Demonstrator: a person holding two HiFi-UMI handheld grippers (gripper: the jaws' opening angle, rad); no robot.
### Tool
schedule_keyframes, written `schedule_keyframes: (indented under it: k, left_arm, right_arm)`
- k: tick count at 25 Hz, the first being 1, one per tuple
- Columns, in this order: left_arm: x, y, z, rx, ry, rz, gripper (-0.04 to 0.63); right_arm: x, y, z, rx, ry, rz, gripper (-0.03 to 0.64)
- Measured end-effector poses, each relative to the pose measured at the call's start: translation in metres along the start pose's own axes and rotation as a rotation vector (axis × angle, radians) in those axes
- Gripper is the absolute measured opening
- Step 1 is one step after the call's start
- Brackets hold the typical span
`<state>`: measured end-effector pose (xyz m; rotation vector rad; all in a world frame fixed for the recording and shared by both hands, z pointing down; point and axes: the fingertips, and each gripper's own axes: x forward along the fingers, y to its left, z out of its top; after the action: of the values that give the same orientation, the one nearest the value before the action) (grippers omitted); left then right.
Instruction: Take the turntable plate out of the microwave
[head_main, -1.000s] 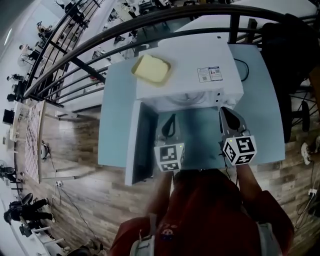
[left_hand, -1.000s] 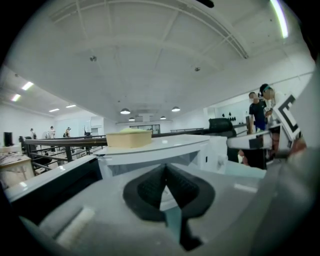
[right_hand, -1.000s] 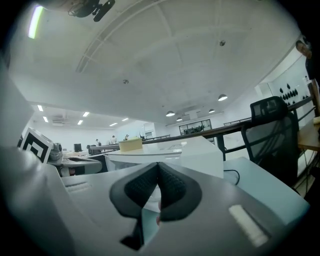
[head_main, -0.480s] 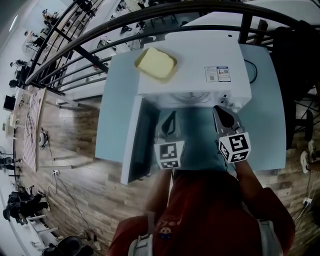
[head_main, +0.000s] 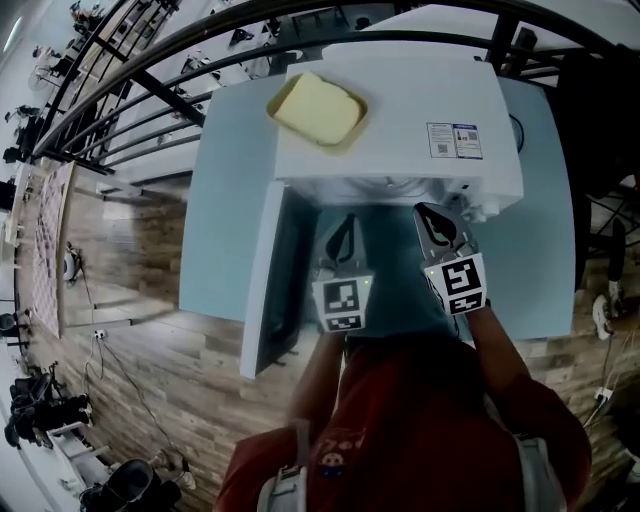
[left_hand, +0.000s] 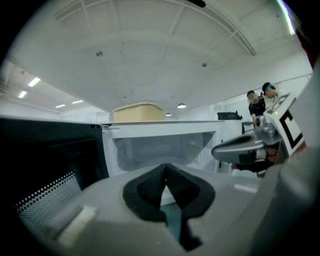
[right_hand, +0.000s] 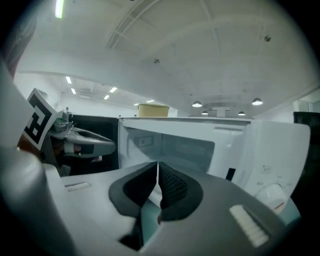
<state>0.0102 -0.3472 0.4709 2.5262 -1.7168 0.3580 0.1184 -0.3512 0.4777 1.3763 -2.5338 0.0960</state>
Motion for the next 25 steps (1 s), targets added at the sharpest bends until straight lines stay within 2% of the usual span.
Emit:
schedule_keyframes:
  k: [7, 14, 25]
  left_arm:
    - [0.006, 0.025, -0.023, -0.038, 0.03, -0.017, -0.002]
    - [0.022, 0.036, -0.038, -0.044, 0.049, -0.026, -0.002]
    - [0.035, 0.039, -0.065, -0.079, 0.097, -0.044, -0.002]
  right_arm:
    - [0.043, 0.031, -0.026, -0.055, 0.127, 0.052, 0.049]
    - [0.078, 0.032, -0.051, -0.156, 0.215, 0.072, 0.074]
    - [0.113, 0.034, -0.089, -0.493, 0.373, 0.098, 0.08]
